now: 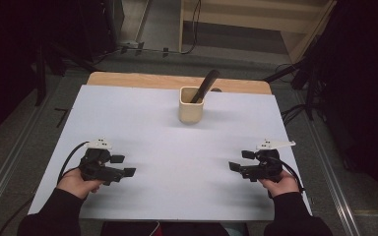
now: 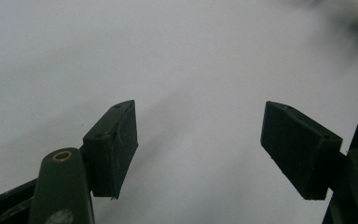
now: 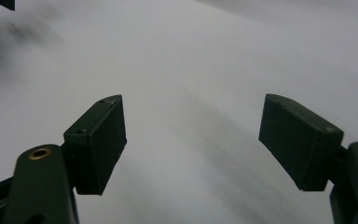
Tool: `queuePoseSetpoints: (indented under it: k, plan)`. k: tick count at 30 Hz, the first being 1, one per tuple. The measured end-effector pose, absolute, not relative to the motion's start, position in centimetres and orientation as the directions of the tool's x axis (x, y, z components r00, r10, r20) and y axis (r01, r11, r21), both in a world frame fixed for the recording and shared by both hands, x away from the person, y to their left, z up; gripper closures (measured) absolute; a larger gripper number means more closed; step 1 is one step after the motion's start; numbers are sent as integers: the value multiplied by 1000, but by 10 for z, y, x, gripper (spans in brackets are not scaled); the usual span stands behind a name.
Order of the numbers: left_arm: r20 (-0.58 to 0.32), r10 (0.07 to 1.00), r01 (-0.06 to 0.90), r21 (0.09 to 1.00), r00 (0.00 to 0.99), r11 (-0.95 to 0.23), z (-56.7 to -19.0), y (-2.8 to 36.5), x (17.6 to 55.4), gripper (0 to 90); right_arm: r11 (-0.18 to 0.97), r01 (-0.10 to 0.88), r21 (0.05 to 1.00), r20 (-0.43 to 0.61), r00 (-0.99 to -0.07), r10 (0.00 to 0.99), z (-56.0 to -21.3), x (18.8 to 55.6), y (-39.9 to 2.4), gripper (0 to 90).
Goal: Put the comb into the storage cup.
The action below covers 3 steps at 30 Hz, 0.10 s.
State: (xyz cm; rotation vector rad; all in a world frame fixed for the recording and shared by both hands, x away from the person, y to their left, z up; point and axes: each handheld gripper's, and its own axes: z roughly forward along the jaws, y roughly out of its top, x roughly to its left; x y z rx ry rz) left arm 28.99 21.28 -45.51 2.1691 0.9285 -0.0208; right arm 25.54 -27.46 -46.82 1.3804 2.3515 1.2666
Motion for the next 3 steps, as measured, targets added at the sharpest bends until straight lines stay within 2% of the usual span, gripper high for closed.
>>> queuePoseSetpoints:
  k: [3]
  plan:
    - [-288, 619, 628, 640, 731, -443, -456, 213, 290, 277, 230, 656, 719, 270, -568, 777, -468, 256, -275, 210]
